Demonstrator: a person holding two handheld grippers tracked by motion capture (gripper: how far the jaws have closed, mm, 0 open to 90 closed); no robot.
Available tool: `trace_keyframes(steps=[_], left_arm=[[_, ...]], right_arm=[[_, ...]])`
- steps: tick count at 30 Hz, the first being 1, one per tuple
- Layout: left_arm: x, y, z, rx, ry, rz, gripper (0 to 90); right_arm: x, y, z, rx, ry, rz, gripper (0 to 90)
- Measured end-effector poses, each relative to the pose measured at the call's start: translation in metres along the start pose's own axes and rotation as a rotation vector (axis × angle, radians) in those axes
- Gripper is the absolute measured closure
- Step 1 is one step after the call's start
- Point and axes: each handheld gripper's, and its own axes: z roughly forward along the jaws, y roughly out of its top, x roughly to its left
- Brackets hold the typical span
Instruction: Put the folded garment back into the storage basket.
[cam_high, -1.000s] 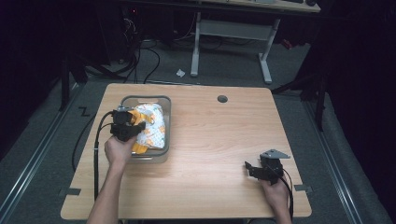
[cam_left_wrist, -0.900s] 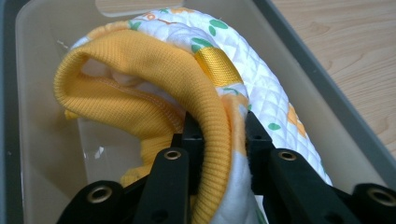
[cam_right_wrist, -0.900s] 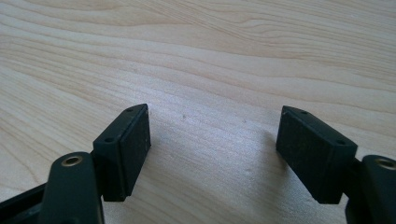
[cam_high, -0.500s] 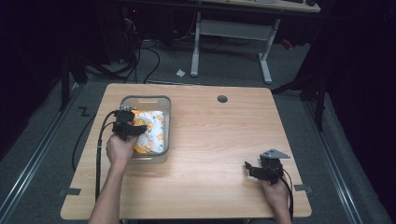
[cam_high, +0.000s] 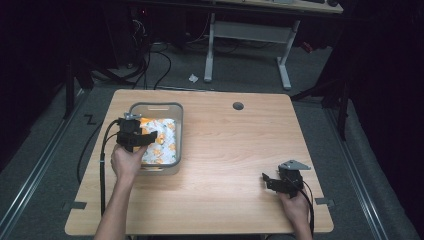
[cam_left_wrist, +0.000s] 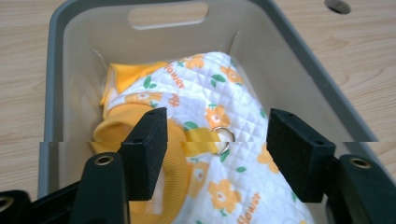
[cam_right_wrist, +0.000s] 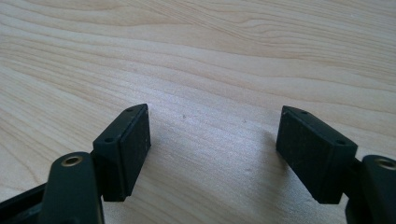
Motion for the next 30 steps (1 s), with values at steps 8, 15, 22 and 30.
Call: trace_keyframes(steps=[8,15,22,30], left_arm=[[-0.014,-0.001,-0.010,-0.041,-0.036,0.031,37.1],[-0.025,-0.004,-0.013,-0.061,-0.048,0.053,36.5],[-0.038,-0.004,-0.018,-0.072,-0.076,0.086,36.1],[-0.047,-0.005,-0.022,-0.087,-0.093,0.103,35.3]], right_arm=[[0.000,0.000,0.000,0.000,0.000,0.000,26.2],[0.000,0.000,0.000,0.001,0.001,0.002,26.2],[0.000,0.000,0.000,0.000,0.001,0.002,26.2],[0.000,0.000,0.000,0.000,0.000,0.000,26.2]])
